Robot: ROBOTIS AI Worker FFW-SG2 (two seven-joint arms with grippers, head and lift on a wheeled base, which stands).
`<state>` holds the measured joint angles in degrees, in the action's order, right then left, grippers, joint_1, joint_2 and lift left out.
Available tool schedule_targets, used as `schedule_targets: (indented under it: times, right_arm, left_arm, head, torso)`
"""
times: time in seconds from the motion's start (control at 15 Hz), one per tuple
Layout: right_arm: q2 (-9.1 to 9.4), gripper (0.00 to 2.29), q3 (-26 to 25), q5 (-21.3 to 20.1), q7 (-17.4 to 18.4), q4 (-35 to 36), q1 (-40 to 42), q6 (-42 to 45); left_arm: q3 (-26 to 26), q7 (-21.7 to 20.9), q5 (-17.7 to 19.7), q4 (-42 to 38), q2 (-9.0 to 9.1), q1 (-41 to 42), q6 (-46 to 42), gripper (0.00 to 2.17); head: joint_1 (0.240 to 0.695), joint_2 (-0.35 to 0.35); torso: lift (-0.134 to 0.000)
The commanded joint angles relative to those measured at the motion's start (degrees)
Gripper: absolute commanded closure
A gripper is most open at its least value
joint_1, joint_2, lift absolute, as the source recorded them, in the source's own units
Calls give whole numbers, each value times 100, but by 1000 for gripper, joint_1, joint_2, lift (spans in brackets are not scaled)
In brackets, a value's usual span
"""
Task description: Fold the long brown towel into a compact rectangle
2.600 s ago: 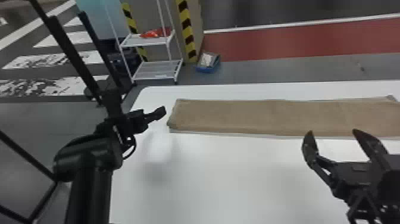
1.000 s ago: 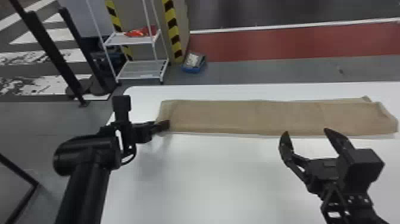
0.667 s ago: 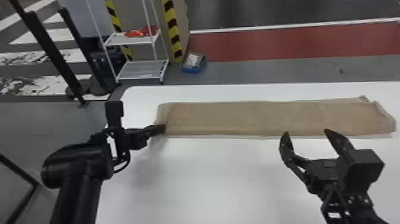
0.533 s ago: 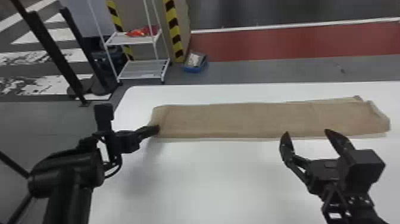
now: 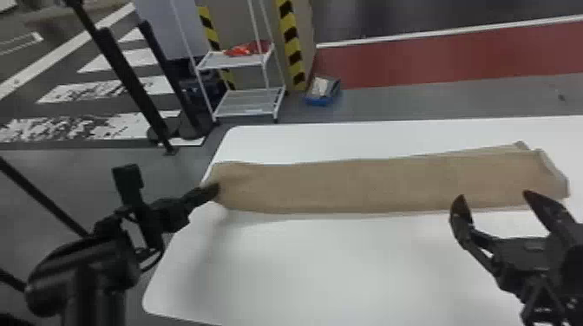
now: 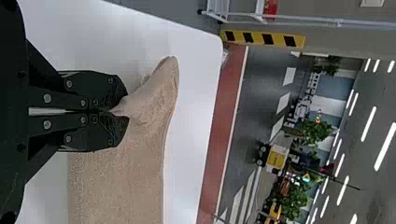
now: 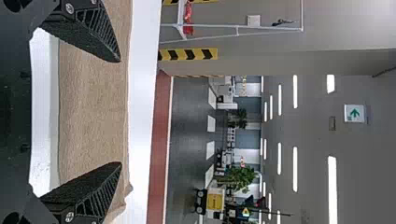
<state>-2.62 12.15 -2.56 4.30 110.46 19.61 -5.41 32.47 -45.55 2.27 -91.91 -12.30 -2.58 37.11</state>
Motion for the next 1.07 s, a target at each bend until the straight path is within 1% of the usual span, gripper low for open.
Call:
schedule_targets:
  times: [0.0, 0.07, 0.13, 0.2, 0.33, 0.4, 0.47, 0.53, 0.6, 0.73, 0.8, 0.87, 0.93, 1.0]
  right_arm:
    - [-1, 97, 6, 2, 0, -16, -1, 0]
    - [-1, 97, 6, 2, 0, -16, -1, 17]
    - [-10, 97, 6, 2, 0, -25, -1, 35]
    - [-1, 97, 24, 2, 0, -16, 7, 35]
    - [-1, 97, 77, -7, 0, -16, 25, 52]
    - [-1, 97, 77, -7, 0, -16, 34, 70]
    - [-10, 97, 77, -7, 0, -16, 43, 70]
    - [-1, 97, 85, -7, 0, -7, 69, 88]
    - [-10, 97, 94, -7, 0, 2, 86, 88]
    - [-10, 97, 103, -16, 0, 2, 104, 105]
    - [-10, 97, 112, -25, 0, 2, 104, 105]
    - [-10, 97, 121, -34, 0, -7, 104, 105]
    - [-10, 97, 121, -34, 0, -7, 104, 105]
    - [-10, 97, 129, -34, 0, -7, 104, 105]
  left_arm:
    - [93, 38, 81, -600, 8, 20, 698, 2145]
    - [23, 47, 125, -1101, 105, 56, 1137, 2145]
    - [-214, 126, 90, -1594, 228, 99, 1471, 2145]
    - [-504, 231, 55, -1963, 307, 99, 1805, 2145]
    - [-1418, 653, -33, -2560, 351, 64, 2368, 2145]
    - [-1998, 908, -191, -2736, 395, -50, 2561, 2145]
    - [-2526, 1119, -455, -2771, 536, -261, 2684, 2145]
    - [-2974, 1215, -815, -2763, 746, -489, 2789, 2145]
    - [-3282, 1251, -1044, -2727, 905, -630, 2860, 2145]
    - [-3783, 1462, -1185, -2701, 1186, -788, 2965, 2145]
    - [-4002, 1558, -1272, -2596, 1245, -867, 2965, 2145]
    - [-4266, 1637, -1457, -2464, 1245, -964, 2965, 2145]
    - [-4495, 1804, -1536, -2297, 1245, -1008, 2965, 2145]
    - [-4644, 1919, -1536, -2165, 1245, -1026, 2948, 2145]
  head:
    - [695, 343]
    - [695, 348]
    - [695, 348]
    - [695, 334]
    - [695, 291]
    - [695, 262]
    - [695, 231]
    - [695, 203]
    - [695, 137]
    - [695, 77]
    - [695, 50]
    - [695, 29]
    - [695, -5]
    - [695, -17]
  torso:
    - [-123]
    - [-123]
    - [-123]
    - [-123]
    - [-123]
    - [-123]
    - [-123]
    - [-123]
    - [-123]
    - [-123]
    - [-123]
    - [-123]
    - [-123]
    - [-123]
